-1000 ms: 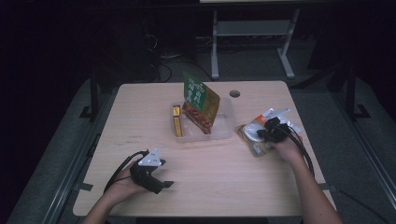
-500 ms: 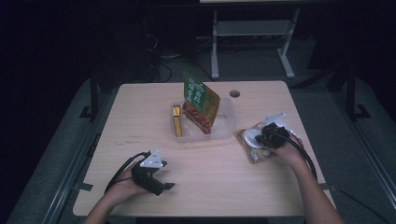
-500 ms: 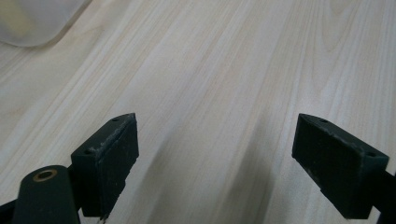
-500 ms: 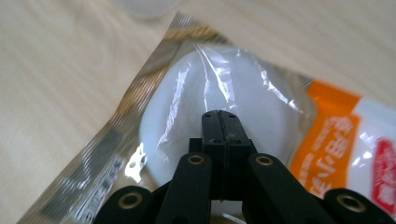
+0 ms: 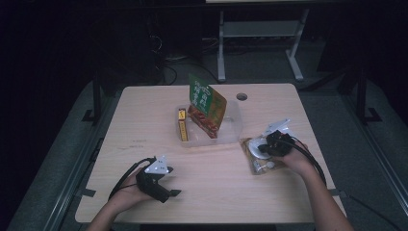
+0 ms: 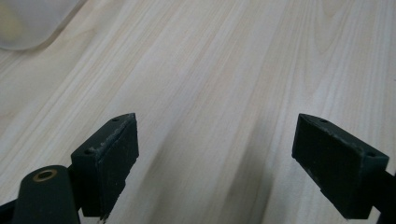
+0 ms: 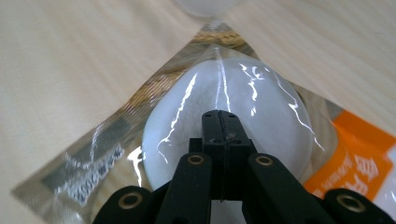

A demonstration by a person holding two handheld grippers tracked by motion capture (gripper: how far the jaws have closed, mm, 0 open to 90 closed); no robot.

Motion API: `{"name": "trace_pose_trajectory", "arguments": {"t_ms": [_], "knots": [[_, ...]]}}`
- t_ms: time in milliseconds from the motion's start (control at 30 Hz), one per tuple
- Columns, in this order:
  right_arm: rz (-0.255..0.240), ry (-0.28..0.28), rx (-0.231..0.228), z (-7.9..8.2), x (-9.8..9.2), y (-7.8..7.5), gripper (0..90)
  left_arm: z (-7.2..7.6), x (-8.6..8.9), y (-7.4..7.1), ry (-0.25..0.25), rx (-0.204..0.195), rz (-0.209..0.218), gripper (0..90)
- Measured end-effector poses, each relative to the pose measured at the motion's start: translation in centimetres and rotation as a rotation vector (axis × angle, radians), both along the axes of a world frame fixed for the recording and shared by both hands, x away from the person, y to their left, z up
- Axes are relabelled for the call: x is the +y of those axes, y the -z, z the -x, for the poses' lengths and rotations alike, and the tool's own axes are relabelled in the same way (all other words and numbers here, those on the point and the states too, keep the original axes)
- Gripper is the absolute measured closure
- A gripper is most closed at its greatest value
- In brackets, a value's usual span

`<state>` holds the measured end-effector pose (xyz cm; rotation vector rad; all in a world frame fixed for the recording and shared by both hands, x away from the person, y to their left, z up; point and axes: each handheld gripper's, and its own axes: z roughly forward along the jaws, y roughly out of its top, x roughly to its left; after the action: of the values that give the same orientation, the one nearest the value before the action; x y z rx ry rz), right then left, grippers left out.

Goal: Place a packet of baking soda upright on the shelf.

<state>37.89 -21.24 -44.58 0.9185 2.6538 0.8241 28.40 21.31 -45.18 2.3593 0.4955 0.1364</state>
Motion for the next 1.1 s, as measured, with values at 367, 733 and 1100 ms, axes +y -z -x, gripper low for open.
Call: {"name": "trace_pose_trajectory", "arguments": {"t_ms": [367,733,1100], "knots": [[0.03,-0.127,-0.003,1.6,2.3,-0.1,90.0,0.1,-0.3,0.0,0.013,-0.003,-0.005,14.2],[0.033,-0.261,0.003,2.9,6.0,-0.2,90.0,0.1,-0.2,-0.1,0.007,-0.007,-0.005,13.7],[0.036,-0.443,0.001,5.7,11.9,-0.4,90.0,0.1,-0.2,-0.3,0.006,-0.019,0.001,13.7]]}}
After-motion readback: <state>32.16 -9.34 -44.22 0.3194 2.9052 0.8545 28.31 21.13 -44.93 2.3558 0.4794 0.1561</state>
